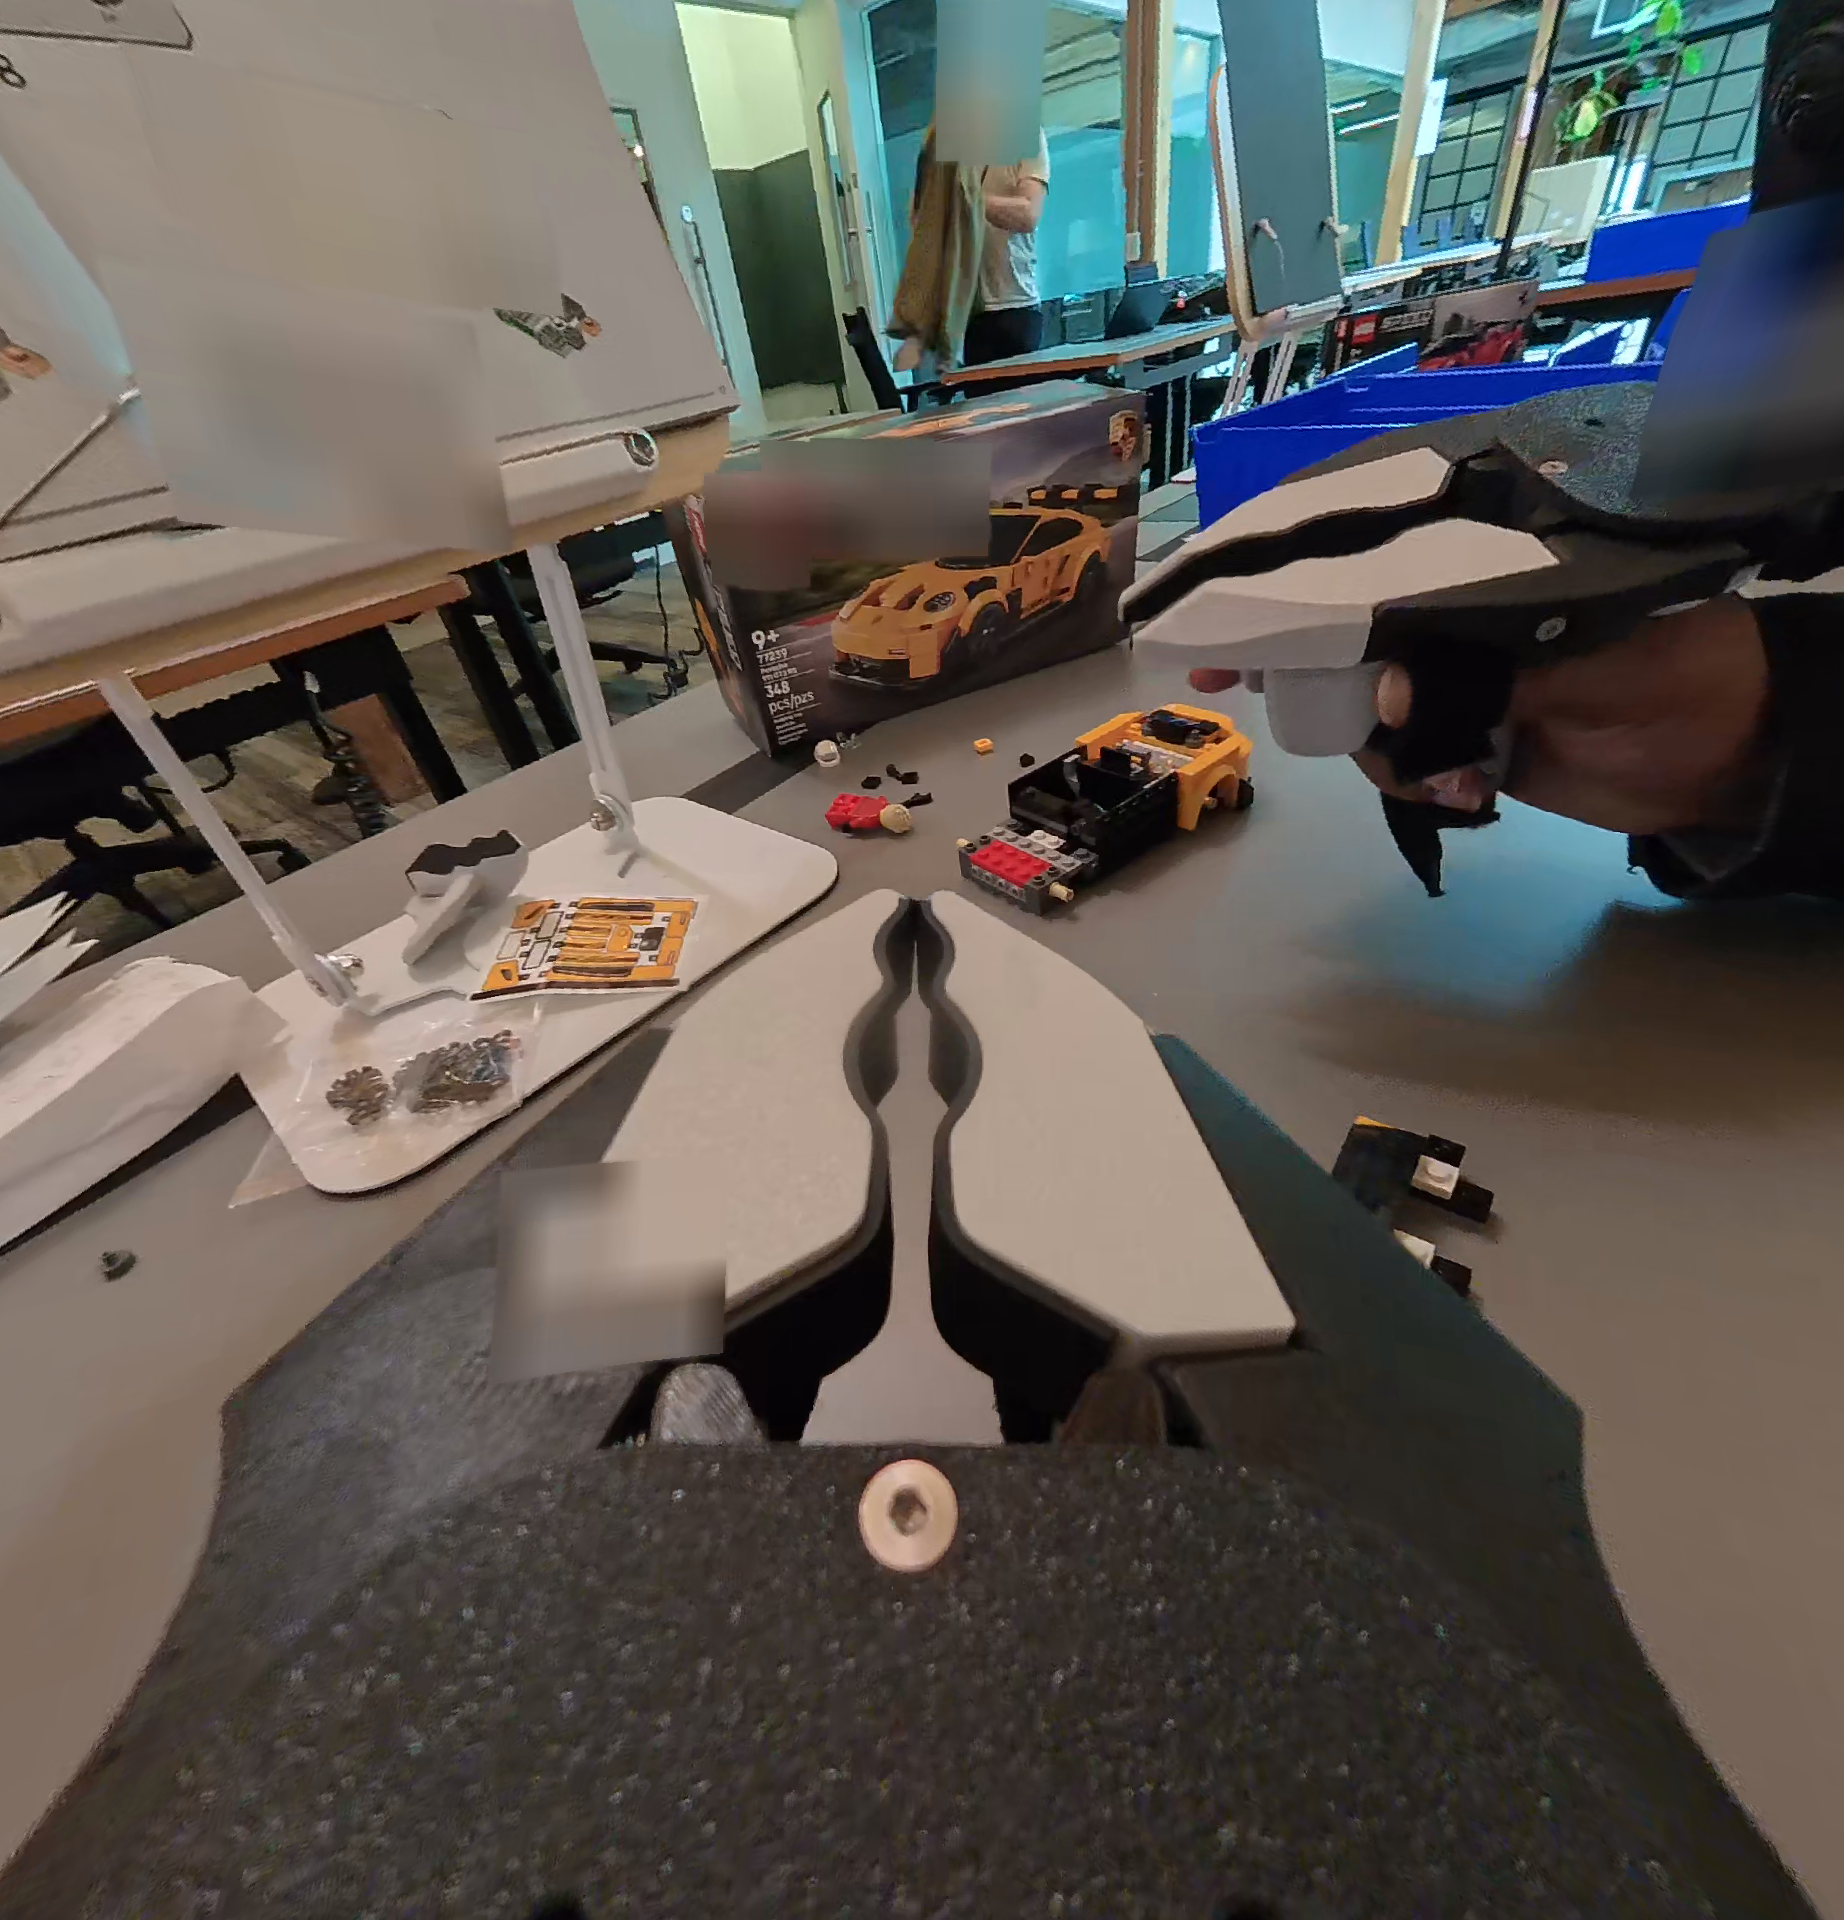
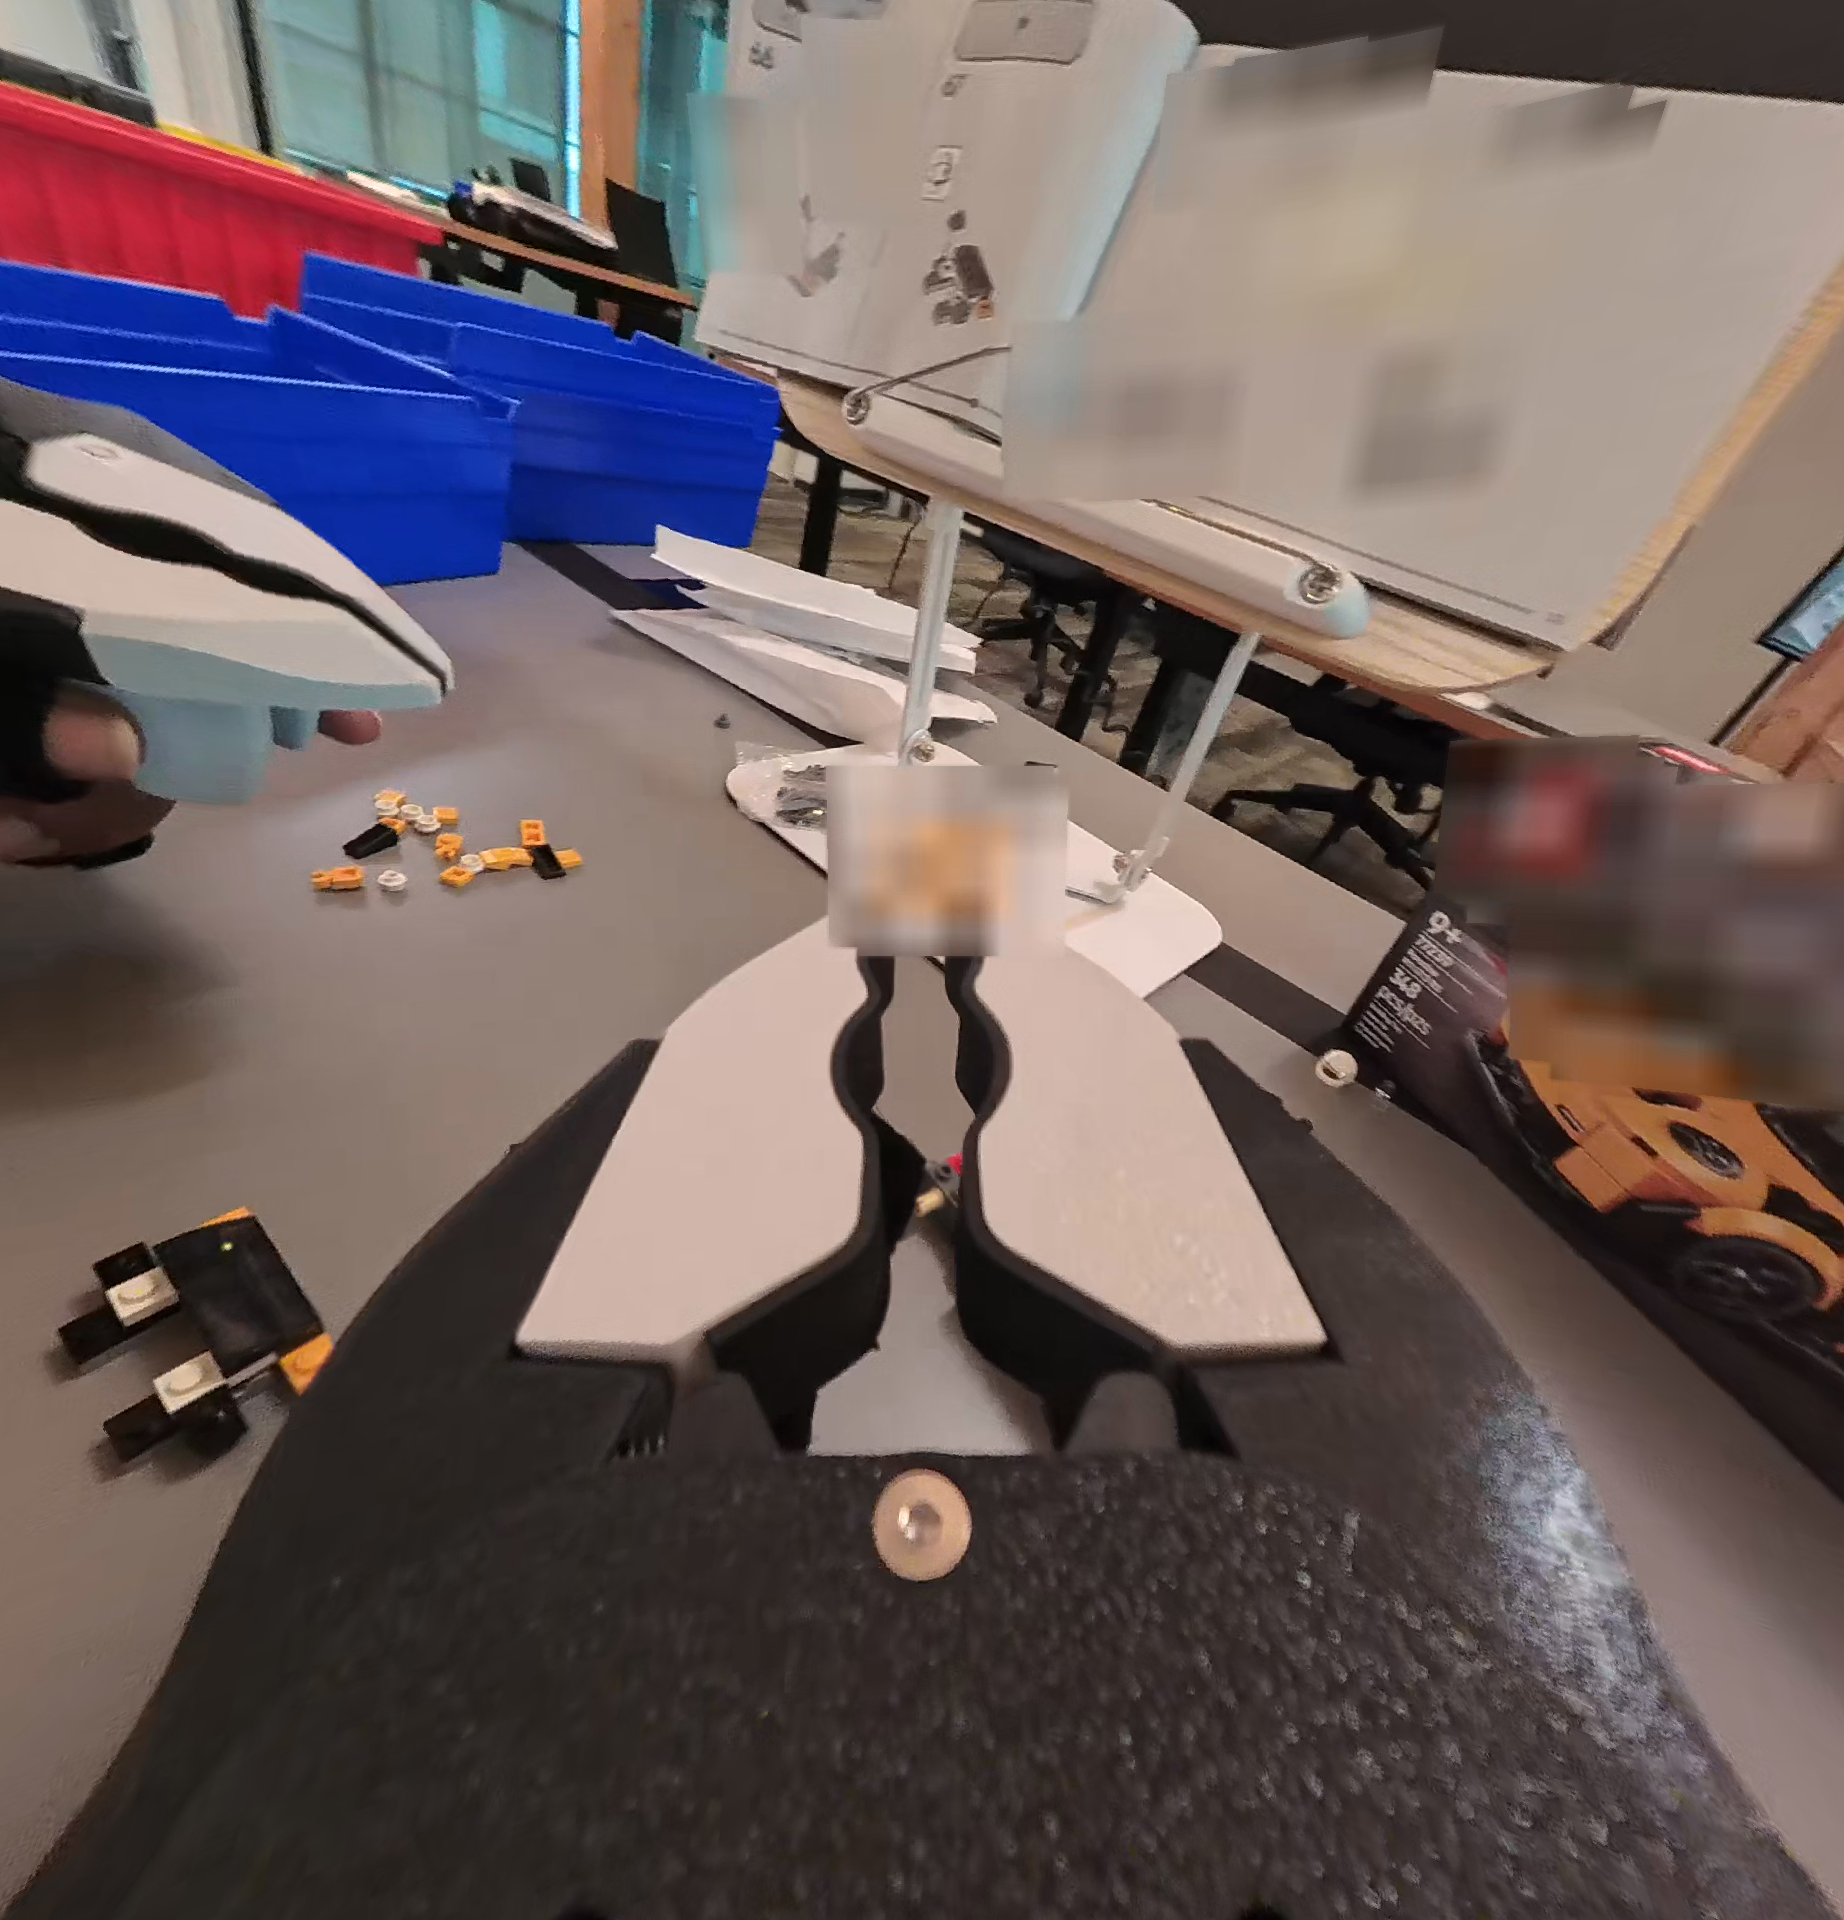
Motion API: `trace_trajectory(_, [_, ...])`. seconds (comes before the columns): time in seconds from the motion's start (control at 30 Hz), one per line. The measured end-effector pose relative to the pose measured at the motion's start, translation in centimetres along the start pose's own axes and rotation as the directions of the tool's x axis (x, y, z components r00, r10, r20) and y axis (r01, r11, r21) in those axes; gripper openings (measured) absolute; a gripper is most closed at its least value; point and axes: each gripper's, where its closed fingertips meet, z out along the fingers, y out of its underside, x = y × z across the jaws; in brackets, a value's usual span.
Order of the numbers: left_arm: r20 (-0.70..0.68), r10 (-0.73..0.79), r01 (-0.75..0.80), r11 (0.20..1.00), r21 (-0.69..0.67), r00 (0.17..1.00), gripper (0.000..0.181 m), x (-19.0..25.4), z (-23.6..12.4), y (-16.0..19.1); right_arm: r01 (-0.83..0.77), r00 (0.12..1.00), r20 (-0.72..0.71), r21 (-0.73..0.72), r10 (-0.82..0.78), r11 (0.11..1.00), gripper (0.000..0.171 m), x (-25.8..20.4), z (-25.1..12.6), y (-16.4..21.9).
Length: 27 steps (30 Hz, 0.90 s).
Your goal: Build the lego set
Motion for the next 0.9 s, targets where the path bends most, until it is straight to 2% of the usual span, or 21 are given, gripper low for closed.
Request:
trace_trajectory(0.1, [0.018,0.004,-0.005,1.000,0.029,1.000,0.000,-0.3,0.0,-1.1,0.017,0.998,-0.057,-0.003,-0.017,1.000,0.002,0.8,-0.4,0.0])
trace_trajectory(0.2, [0.062,0.029,-0.033,0.997,0.068,0.998,0.000,-1.8,0.1,-3.6,-0.003,0.997,-0.075,0.049,0.007,0.999,0.000,1.7,-0.2,-1.9])
trace_trajectory(0.4, [0.235,0.104,-0.130,0.987,0.096,0.966,0.002,-9.1,1.5,-8.5,0.016,0.987,-0.162,0.163,0.011,0.987,0.004,6.8,2.1,-7.9])
trace_trajectory(0.57, [0.340,0.071,-0.105,0.991,0.085,0.938,0.010,-14.6,3.1,-9.6,0.057,0.974,-0.228,0.183,-0.014,0.981,0.009,11.5,5.2,-11.7])
trace_trajectory(0.73, [0.370,0.161,-0.155,0.987,-0.047,0.915,0.022,-17.8,5.7,-8.3,0.108,0.963,-0.258,0.124,-0.073,0.986,0.024,15.2,8.8,-13.7])
trace_trajectory(0.9, [0.324,0.247,-0.212,0.967,-0.139,0.913,0.027,-18.8,8.2,-6.4,0.131,0.949,-0.294,0.038,-0.114,0.991,0.062,17.5,11.7,-13.0])
